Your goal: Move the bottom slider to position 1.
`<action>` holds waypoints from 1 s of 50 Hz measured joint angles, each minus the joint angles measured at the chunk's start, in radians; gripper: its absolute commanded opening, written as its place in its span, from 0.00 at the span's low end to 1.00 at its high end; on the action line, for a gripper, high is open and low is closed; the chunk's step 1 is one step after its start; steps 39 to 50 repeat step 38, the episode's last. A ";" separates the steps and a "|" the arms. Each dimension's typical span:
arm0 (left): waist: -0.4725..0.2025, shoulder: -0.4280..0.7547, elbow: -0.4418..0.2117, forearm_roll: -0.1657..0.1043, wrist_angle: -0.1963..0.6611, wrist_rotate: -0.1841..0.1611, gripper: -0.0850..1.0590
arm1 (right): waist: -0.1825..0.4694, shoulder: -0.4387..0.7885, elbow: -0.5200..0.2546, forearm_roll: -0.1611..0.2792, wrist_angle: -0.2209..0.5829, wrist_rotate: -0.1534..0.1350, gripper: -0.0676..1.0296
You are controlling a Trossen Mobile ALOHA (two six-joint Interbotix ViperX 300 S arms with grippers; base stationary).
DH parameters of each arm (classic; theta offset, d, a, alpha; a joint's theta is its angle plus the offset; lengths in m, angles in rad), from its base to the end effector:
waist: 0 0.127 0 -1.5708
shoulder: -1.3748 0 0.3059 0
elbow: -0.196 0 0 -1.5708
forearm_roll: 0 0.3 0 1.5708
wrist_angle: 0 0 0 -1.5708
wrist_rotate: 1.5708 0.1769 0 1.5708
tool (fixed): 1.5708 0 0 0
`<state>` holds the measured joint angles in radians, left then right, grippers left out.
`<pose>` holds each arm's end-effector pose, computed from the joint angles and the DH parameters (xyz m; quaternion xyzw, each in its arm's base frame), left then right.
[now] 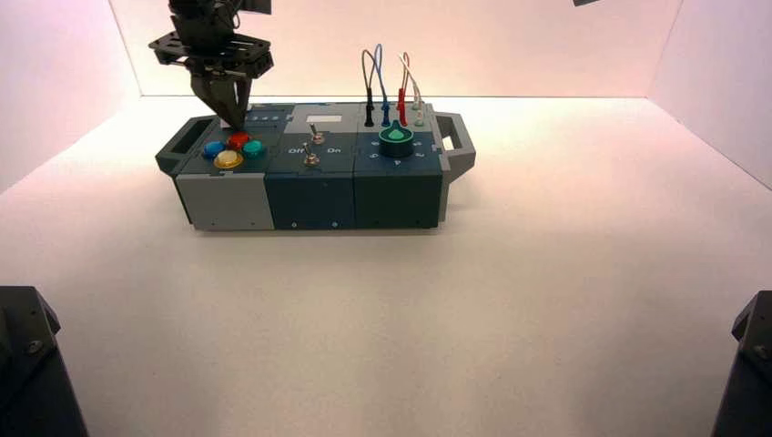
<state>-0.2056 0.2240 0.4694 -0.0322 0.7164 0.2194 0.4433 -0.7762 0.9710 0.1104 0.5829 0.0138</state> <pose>0.3750 -0.0820 0.0400 0.1331 0.6336 -0.1486 0.7475 0.2238 0.1181 0.2012 -0.0242 0.3826 0.2109 0.8992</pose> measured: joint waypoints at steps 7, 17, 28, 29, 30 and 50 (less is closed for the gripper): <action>0.006 -0.026 0.014 0.000 0.008 -0.002 0.05 | 0.000 0.000 0.000 0.002 0.000 0.000 0.04; 0.011 -0.138 0.052 0.000 0.031 0.000 0.05 | 0.000 0.000 0.008 0.002 0.002 0.000 0.04; -0.029 -0.299 0.143 0.000 0.040 -0.008 0.05 | 0.000 0.000 0.012 0.002 0.012 0.000 0.04; -0.031 -0.308 0.150 0.000 0.041 -0.009 0.05 | 0.000 0.002 0.012 0.002 0.012 0.000 0.04; -0.031 -0.311 0.152 -0.002 0.040 -0.009 0.05 | 0.000 0.002 0.014 0.002 0.014 0.000 0.04; -0.031 -0.380 0.195 0.000 0.040 -0.015 0.05 | 0.000 0.006 0.014 0.002 0.017 0.002 0.04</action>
